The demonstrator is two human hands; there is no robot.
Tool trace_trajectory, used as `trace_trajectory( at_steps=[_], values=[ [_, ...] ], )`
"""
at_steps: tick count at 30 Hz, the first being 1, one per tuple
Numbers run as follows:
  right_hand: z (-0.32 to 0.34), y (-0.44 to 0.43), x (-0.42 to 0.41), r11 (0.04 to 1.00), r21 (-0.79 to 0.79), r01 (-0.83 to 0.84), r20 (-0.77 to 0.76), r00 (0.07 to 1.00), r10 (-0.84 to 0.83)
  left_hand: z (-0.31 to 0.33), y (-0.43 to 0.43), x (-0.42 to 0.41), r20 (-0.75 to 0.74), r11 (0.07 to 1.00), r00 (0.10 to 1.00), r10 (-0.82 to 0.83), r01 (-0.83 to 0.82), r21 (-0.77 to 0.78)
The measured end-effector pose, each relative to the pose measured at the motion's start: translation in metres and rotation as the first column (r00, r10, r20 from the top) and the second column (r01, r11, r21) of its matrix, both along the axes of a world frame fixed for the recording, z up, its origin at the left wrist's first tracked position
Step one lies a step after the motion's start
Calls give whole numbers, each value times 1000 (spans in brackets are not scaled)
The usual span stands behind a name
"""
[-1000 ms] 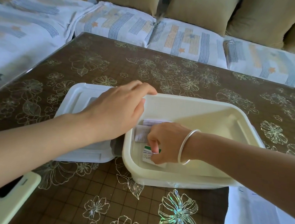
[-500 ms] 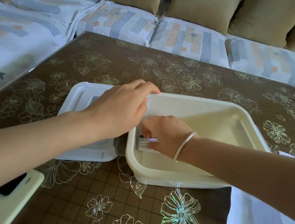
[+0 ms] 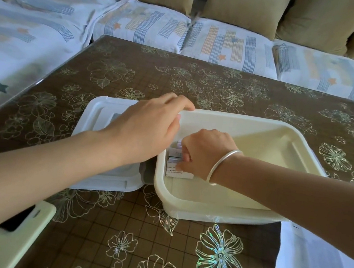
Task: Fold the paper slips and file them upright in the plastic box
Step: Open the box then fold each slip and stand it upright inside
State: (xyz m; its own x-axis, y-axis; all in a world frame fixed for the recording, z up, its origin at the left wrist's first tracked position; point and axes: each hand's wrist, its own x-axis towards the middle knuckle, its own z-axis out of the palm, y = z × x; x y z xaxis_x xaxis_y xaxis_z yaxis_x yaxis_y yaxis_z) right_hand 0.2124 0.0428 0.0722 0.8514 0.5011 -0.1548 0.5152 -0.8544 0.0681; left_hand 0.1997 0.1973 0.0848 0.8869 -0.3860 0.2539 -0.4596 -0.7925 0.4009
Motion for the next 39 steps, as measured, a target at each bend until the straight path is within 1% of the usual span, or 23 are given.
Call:
trace_trajectory(
  at_steps=[3, 10, 14, 19, 27, 31, 34, 37, 39],
  values=[
    [2, -2, 2, 1000, 23, 11, -55, 998, -10, 1, 0, 0, 3, 1000, 1000, 1, -1, 4],
    [2, -9, 7, 995, 104, 9, -112, 994, 2, 2, -2, -1, 6, 1000, 1000, 12, -12, 2],
    [-2, -11, 4, 996, 84, -35, -131, 990, 46, 1, -1, 0, 15, 1000, 1000, 3, -3, -3],
    [-4, -9, 2, 994, 103, -28, -86, 996, 37, 2, -1, -1, 12, 1000, 1000, -1, 1, -1],
    [4, -14, 1, 993, 117, -30, -204, 978, 53, 5, -3, -2, -6, 1000, 1000, 19, -19, 18],
    [12, -21, -2, 969, 246, 37, -258, 966, 28, 5, -3, -2, -2, 999, 999, 32, -32, 27],
    [31, -33, -8, 932, 347, 101, -250, 968, -12, 5, -3, -3, 64, 998, 997, 50, -52, 43],
    [54, -56, -27, 846, 491, 208, -300, 952, -60, 11, -11, -10, 154, 997, 985, 83, -83, 0],
    [68, -77, -47, 748, 600, 283, -327, 941, -93, 16, -27, -21, 175, 996, 983, 56, -43, -74]
  ],
)
